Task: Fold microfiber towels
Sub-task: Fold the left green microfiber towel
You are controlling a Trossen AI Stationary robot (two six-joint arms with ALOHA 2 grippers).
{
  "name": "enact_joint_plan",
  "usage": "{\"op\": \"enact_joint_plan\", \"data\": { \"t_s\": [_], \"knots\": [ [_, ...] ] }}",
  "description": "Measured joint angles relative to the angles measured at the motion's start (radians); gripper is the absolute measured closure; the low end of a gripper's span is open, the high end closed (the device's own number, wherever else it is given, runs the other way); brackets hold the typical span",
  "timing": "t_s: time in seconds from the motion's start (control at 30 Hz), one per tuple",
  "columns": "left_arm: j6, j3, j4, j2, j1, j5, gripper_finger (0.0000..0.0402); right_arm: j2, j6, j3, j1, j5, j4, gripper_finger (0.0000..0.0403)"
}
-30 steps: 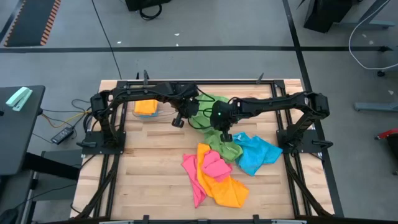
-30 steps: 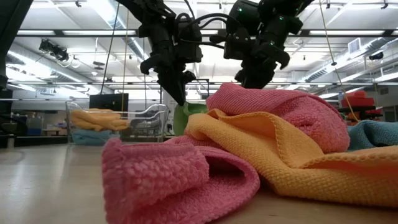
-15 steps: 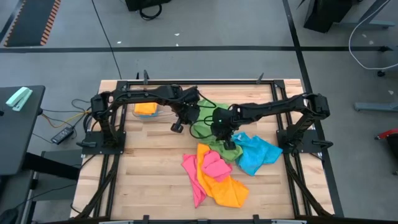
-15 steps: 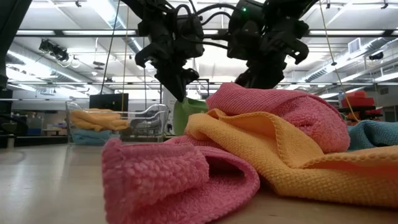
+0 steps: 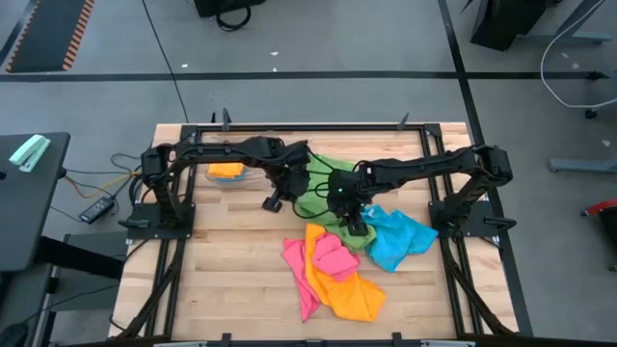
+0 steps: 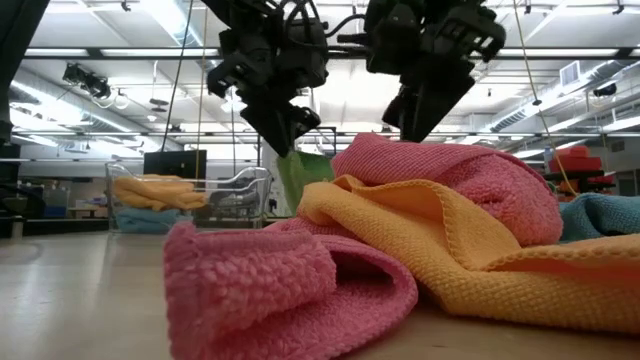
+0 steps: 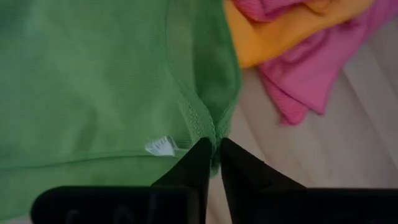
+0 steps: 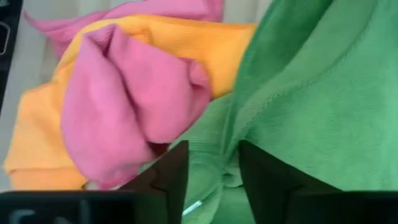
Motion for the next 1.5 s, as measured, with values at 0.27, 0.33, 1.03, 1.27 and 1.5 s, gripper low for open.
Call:
{"op": "enact_joint_plan", "data": {
  "t_s": [0.27,0.33,1.03,1.27,1.5],
  "knots": [
    [-0.055,0.0,-0.037,-0.001,-0.039,0.0,0.0287,0.0,-0.007,0.071,0.026,0.033,-0.13,0.0213],
    [-0.082,0.0,-0.046,-0.001,-0.039,-0.001,0.0264,0.0,-0.016,0.077,0.025,0.037,-0.148,0.0213],
    [-0.217,-0.057,-0.039,-0.002,-0.036,-0.005,0.0281,-0.086,-0.163,0.086,-0.116,0.121,-0.154,0.0247],
    [-0.203,-0.019,-0.153,-0.007,-0.023,-0.005,0.0306,-0.085,-0.189,0.086,-0.16,0.121,-0.105,0.0253],
    [-0.187,-0.046,-0.225,-0.113,-0.022,-0.004,0.0357,-0.085,-0.243,0.086,-0.189,0.117,-0.041,0.0254]
  ]
}}
